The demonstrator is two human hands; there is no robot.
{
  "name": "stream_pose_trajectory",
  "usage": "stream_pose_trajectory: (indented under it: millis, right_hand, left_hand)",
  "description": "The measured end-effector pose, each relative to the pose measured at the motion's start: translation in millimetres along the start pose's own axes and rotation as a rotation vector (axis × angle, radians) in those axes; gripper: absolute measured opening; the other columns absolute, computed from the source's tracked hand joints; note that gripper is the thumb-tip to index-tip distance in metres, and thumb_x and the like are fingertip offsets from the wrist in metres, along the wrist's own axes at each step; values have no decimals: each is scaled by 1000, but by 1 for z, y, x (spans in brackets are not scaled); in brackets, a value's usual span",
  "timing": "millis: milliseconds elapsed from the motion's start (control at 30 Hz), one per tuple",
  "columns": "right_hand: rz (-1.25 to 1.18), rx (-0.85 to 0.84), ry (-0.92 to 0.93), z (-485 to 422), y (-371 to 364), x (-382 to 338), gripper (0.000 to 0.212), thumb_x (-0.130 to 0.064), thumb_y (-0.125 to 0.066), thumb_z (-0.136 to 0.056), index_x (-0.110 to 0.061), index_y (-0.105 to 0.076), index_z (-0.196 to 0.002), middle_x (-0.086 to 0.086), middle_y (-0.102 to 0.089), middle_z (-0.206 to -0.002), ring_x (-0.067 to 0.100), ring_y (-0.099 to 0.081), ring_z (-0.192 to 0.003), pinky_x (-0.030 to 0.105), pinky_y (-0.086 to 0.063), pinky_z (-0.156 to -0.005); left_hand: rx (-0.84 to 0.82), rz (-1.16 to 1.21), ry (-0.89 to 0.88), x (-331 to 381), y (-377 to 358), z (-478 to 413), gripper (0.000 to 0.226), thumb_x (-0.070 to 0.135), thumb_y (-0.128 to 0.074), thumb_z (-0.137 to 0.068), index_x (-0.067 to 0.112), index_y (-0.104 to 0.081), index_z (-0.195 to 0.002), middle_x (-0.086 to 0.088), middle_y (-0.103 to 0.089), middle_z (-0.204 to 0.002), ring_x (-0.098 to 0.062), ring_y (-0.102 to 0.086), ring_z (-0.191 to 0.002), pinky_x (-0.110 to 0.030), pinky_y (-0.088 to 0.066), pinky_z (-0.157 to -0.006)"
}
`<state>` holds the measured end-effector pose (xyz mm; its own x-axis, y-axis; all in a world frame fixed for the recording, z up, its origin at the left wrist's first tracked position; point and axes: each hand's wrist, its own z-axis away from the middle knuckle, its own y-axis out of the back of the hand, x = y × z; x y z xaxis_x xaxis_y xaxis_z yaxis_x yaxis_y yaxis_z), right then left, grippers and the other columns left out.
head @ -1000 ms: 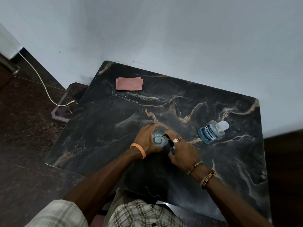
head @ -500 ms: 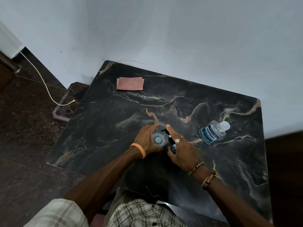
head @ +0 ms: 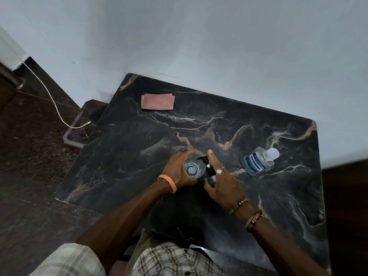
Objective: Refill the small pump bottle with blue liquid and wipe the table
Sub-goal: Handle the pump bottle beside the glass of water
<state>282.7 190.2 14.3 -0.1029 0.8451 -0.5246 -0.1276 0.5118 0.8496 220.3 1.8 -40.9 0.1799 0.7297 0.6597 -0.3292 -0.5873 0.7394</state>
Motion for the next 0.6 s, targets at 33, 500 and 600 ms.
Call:
stream_pose_trajectory:
  millis: [33,500,600]
  right_hand:
    - [-47,2,-18,-1,0,1,100,-34,-67,-81,-44,6,-149,2,-59,-128,14,-65,-83,26,-54,-71]
    - [-464,23,-23,-6,-2,-6,52,-27,-57,-85,-38,-33,-130,-13,-53,-122,-1,-51,-112,21,-42,-93]
    - [-455,11,-42,-6,-4,-2,50,-28,-56,-87,-25,-37,-132,-6,-54,-122,5,-52,-111,31,-45,-95]
  left_hand:
    - [2,-2,-3,0,0,0,94,57,-79,-54,27,-42,-136,7,-56,-127,-12,-50,-116,-30,-37,-104]
    - [-3,20,9,1,1,0,93,53,-83,-56,22,-45,-135,4,-57,-126,-14,-51,-115,-35,-39,-103]
    - [-3,30,17,2,1,1,95,51,-84,-56,23,-43,-137,3,-56,-129,-15,-50,-118,-34,-37,-105]
